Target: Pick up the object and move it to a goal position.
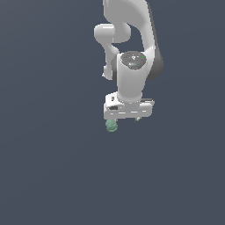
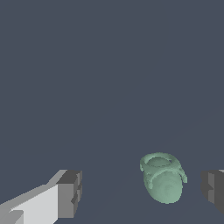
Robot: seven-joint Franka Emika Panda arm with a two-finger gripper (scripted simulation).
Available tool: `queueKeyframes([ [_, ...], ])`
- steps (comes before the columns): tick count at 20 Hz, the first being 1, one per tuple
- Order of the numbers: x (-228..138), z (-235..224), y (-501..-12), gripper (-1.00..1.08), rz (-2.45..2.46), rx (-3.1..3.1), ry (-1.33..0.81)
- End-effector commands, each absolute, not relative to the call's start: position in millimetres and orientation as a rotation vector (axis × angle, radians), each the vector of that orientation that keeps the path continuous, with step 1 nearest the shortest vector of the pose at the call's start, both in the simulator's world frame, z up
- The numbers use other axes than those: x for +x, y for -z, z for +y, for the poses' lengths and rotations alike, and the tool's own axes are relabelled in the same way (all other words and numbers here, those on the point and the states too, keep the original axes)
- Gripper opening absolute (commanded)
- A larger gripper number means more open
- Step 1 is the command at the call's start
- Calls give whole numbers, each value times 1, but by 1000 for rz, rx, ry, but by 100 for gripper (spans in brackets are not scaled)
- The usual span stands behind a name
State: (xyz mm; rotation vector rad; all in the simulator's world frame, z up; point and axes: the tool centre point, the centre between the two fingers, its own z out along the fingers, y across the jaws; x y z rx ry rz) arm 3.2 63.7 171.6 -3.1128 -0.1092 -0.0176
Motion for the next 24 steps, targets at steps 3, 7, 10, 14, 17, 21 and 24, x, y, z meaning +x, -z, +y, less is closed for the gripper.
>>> queueKeyframes([
  [3,3,61,-172,100,-100,-3114,19],
  [7,4,40,-172,100,-31,-3120,26],
  [10,3,29,-171,100,5,-3123,31],
  [14,4,30,-172,100,3,-3123,30],
  [17,3,30,-171,100,2,-3123,30],
  [21,0,27,-165,100,-27,-3125,29],
  [24,-6,23,-156,100,-68,-3127,26],
])
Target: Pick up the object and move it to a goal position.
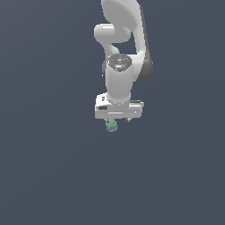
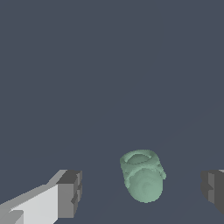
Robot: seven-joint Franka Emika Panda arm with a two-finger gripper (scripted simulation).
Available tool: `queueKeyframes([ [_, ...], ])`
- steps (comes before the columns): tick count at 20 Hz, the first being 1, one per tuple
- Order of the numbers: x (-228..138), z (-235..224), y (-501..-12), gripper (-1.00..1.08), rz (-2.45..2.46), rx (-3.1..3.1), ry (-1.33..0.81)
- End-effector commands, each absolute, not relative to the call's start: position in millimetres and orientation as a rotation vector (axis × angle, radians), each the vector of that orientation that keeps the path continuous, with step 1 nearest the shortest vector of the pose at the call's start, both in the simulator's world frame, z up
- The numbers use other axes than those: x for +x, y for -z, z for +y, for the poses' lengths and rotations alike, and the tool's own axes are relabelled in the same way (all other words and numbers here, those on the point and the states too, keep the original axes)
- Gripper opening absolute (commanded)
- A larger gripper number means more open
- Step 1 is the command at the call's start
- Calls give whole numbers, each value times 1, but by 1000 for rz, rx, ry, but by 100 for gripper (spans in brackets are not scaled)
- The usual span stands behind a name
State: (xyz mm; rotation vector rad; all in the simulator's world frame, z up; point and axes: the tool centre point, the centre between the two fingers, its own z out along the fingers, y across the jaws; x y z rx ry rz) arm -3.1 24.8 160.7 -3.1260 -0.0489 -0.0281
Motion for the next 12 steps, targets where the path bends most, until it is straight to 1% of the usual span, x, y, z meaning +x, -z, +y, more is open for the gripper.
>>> queueKeyframes([
  [1,-8,21,-153,100,-85,-3128,25],
  [12,-46,0,-104,100,-339,-3122,6],
])
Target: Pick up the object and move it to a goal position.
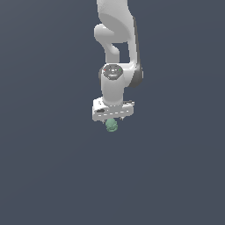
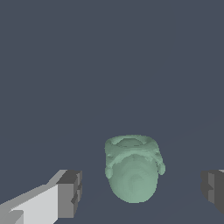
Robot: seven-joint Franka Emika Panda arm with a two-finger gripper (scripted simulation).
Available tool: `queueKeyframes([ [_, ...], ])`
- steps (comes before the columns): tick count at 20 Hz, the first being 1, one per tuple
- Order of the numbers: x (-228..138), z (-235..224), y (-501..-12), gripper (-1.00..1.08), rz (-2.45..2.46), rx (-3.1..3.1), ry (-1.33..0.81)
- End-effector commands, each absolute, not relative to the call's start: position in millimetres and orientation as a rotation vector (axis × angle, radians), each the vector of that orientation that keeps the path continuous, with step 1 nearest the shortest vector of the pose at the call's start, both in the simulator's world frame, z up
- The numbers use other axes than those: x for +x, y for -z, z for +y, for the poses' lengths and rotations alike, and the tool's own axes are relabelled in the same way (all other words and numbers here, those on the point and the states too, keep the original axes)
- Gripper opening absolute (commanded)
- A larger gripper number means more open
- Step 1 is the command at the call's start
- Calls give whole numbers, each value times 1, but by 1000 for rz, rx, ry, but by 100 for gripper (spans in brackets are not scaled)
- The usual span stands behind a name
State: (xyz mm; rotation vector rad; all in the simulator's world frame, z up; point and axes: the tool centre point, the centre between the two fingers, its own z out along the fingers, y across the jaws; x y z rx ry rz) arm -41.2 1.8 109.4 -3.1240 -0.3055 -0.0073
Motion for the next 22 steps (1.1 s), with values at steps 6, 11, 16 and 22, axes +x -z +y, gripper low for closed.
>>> queueKeyframes([
  [6,-58,-6,-92,100,-409,-3115,1],
  [11,-59,-6,-90,100,-411,-3114,-1],
  [16,-59,-6,-79,100,-412,-3114,-1],
  [22,-61,-6,-50,100,-416,-3114,0],
])
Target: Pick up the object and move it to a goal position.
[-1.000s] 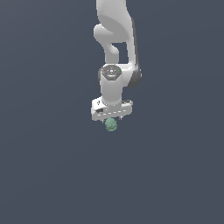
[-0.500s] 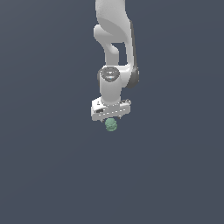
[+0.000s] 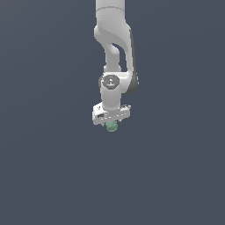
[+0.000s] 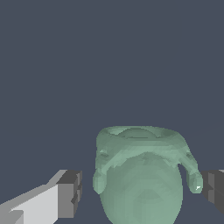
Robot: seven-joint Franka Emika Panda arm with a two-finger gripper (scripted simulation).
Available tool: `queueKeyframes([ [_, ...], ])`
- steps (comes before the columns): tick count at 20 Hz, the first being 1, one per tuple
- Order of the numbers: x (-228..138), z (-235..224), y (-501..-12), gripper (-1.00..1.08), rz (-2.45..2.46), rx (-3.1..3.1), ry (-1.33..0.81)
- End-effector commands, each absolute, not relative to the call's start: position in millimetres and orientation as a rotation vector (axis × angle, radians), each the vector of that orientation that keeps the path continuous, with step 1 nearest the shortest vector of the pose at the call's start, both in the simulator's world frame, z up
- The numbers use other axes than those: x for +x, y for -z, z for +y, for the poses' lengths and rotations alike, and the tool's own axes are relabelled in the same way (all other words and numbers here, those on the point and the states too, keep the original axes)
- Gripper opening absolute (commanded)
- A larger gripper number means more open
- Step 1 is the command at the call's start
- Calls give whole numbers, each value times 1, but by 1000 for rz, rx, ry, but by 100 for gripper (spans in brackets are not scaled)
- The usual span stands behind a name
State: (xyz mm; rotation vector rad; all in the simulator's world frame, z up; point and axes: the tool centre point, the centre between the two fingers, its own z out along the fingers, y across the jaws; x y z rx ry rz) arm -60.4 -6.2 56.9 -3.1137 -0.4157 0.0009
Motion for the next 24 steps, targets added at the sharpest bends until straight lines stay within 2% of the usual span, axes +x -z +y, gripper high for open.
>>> queueKeyframes([
  [1,-61,-6,-47,100,-417,-3114,0],
  [6,-60,-6,-40,100,-419,-3114,0],
  [7,-60,-6,-40,-100,-419,-3114,0],
  [18,-60,-7,-41,-100,-417,-3114,1],
  [24,-57,-24,-52,-100,-417,-3114,1],
])
